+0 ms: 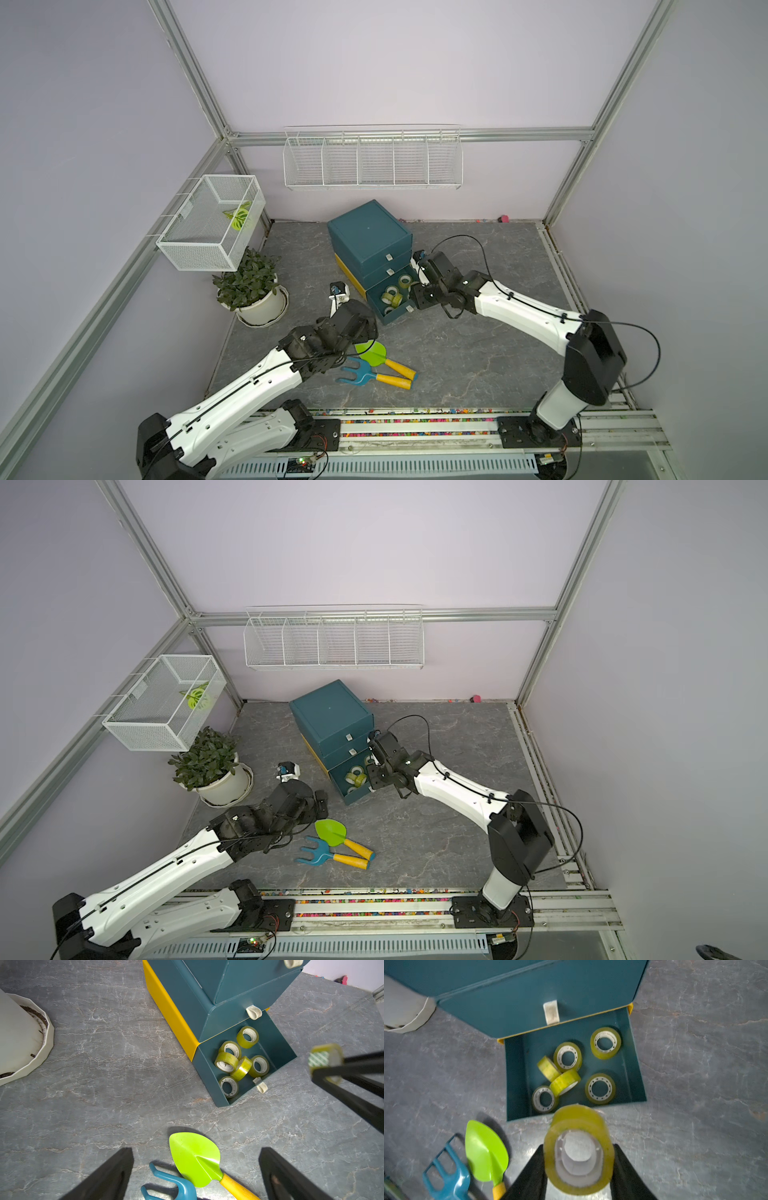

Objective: Place the transparent tape into the drawer according to color
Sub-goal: Place the tape in the drawer.

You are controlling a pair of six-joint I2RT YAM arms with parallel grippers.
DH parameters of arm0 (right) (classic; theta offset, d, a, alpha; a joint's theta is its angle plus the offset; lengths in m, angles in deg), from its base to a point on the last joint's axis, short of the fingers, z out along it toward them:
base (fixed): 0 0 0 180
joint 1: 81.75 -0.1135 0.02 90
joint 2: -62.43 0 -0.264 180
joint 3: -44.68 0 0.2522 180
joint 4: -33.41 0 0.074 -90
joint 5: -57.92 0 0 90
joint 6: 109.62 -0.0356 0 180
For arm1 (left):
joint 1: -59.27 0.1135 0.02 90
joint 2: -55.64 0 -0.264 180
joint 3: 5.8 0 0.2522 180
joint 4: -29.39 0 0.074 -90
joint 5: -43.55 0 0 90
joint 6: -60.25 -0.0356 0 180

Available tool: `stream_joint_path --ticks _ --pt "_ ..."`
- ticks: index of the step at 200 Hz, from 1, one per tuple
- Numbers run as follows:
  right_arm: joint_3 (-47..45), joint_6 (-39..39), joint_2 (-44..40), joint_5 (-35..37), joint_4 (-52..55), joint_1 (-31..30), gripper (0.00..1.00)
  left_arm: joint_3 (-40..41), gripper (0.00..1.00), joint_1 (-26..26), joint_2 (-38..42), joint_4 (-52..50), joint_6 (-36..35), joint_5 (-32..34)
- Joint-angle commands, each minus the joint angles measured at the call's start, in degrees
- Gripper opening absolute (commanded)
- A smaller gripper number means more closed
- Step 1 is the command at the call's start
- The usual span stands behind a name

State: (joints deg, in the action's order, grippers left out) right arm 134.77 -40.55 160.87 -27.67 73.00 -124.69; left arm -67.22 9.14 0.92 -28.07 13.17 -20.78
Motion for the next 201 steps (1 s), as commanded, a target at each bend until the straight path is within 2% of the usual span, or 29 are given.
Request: stream_joint_path --ticks 1,52,85,109,160,201 --pt "3.38 0.39 3.69 -0.04 -3.59 0.97 0.39 -1.03 1.0 0.37 1.14 -1.82 0.59 0.76" --pt "7.09 -1.42 10.99 0.06 -5.15 2.44 0.41 -1.08 1.0 0.36 1.45 -2.0 1.03 0.62" --pt "7.83 -2.21 12.95 0.17 -5.61 2.48 0.58 -2.12 1.0 0.38 1.37 -2.24 0.7 0.74" --pt "7.63 -2.54 12.19 0.25 -5.87 2.43 0.61 -2.96 1.0 0.38 1.17 -2.44 0.42 0.78" --pt "1.42 -4.91 3.43 0.11 -8.47 2.43 0.59 -7.36 1.0 1.01 -0.44 -2.77 -1.79 1.55" --pt "-7.92 -8.01 -5.13 -2.71 -11.93 2.22 0.51 -14.78 0.99 7.95 -3.79 2.04 -6.68 -3.52"
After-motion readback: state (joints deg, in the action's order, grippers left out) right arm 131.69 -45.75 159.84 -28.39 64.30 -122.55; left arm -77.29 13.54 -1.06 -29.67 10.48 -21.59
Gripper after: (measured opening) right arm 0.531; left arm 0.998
